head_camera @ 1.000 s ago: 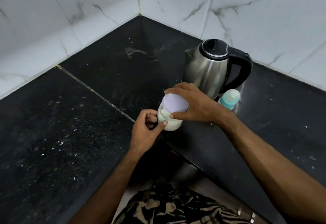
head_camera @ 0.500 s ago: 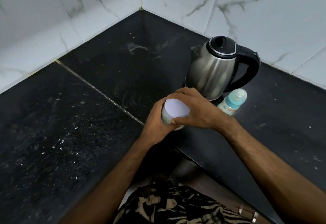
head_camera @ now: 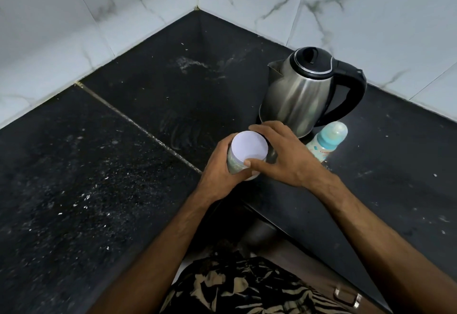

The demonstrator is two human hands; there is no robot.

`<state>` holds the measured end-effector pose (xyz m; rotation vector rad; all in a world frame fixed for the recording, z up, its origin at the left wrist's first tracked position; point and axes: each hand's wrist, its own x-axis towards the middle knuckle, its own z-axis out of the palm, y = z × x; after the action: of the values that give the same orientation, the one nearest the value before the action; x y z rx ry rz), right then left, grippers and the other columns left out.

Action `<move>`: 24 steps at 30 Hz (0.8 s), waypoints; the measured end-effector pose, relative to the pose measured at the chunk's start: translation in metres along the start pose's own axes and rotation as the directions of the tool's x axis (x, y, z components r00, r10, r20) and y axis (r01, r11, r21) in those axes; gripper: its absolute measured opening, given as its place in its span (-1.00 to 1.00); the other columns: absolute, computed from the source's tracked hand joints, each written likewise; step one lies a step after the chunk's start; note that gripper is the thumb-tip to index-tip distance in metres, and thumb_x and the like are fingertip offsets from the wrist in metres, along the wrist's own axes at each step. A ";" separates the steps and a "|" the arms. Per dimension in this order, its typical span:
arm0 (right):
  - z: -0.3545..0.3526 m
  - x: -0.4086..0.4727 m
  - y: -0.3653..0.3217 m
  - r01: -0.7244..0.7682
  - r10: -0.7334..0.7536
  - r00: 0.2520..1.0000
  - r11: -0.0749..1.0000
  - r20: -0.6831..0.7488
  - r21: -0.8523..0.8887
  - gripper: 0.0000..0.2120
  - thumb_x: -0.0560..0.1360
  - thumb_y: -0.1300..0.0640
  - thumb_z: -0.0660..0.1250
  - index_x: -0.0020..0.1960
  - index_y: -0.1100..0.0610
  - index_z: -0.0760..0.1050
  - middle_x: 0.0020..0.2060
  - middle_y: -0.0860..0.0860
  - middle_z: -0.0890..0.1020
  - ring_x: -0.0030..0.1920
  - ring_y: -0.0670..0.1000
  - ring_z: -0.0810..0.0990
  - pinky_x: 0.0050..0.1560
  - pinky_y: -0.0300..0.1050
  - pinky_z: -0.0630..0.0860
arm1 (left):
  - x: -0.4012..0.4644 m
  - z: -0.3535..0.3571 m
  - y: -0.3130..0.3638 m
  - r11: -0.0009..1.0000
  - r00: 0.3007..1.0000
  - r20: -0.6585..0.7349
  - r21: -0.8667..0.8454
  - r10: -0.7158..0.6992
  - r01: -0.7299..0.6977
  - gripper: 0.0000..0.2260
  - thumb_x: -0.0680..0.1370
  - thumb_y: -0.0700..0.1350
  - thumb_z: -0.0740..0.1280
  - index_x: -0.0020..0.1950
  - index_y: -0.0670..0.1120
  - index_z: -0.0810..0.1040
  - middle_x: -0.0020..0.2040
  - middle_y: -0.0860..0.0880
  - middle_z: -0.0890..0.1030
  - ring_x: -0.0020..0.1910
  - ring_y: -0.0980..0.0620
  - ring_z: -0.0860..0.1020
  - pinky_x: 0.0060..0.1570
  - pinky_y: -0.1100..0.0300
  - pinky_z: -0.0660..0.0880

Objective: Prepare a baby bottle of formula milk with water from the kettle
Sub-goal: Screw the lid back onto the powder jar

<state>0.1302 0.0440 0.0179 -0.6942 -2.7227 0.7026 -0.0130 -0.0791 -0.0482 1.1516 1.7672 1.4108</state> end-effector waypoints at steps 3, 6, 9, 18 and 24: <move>0.004 0.005 0.000 0.068 -0.079 0.992 0.992 0.097 0.110 -0.25 0.42 -0.10 0.48 0.51 -0.03 0.23 0.41 -0.05 0.36 0.40 -0.06 0.33 0.39 -0.04 0.37 | 0.000 -0.001 -0.001 1.000 1.000 0.000 0.001 0.025 -0.025 -0.28 0.35 0.05 0.55 0.45 0.00 0.35 0.37 0.05 0.48 0.32 0.21 0.46 0.23 0.34 0.43; 0.007 0.007 -0.001 -0.016 0.007 0.997 0.994 0.080 0.106 -0.21 0.37 -0.17 0.50 0.49 -0.05 0.23 0.38 -0.06 0.38 0.36 -0.03 0.37 0.36 0.02 0.40 | 0.000 -0.001 0.000 0.999 1.000 -0.006 0.021 0.029 -0.029 -0.26 0.33 0.09 0.52 0.45 0.01 0.35 0.38 0.05 0.47 0.34 0.17 0.46 0.27 0.24 0.46; 0.015 0.003 -0.007 -0.096 0.096 0.995 0.994 -0.009 0.051 -0.16 0.29 -0.33 0.45 0.45 -0.03 0.30 0.33 -0.06 0.42 0.29 -0.01 0.40 0.30 0.02 0.43 | -0.001 -0.001 0.002 0.999 0.999 -0.006 0.025 0.033 -0.033 -0.28 0.32 0.09 0.52 0.43 0.09 0.34 0.37 0.07 0.47 0.33 0.17 0.47 0.27 0.21 0.47; 0.004 0.004 -0.003 0.023 -0.033 0.992 0.996 0.121 0.086 -0.16 0.38 -0.09 0.51 0.54 -0.07 0.16 0.43 -0.07 0.34 0.40 -0.06 0.34 0.39 -0.04 0.38 | 0.000 -0.002 0.002 0.999 0.999 0.015 0.028 0.039 -0.040 -0.27 0.31 0.16 0.49 0.42 0.10 0.30 0.33 0.18 0.44 0.32 0.34 0.41 0.23 0.43 0.37; 0.019 0.003 -0.020 -0.164 0.159 0.985 0.984 -0.060 -0.072 -0.15 0.30 -0.27 0.50 0.46 0.01 0.29 0.28 -0.01 0.42 0.26 0.03 0.40 0.23 -0.04 0.45 | 0.000 -0.001 0.012 1.000 1.000 0.022 0.010 0.016 -0.016 -0.30 0.24 0.20 0.46 0.34 0.21 0.30 0.25 0.29 0.42 0.22 0.44 0.44 0.19 0.44 0.42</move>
<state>0.1129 0.0230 0.0117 -0.9470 -2.6779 0.6064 -0.0111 -0.0788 -0.0358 1.1845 1.7560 1.3951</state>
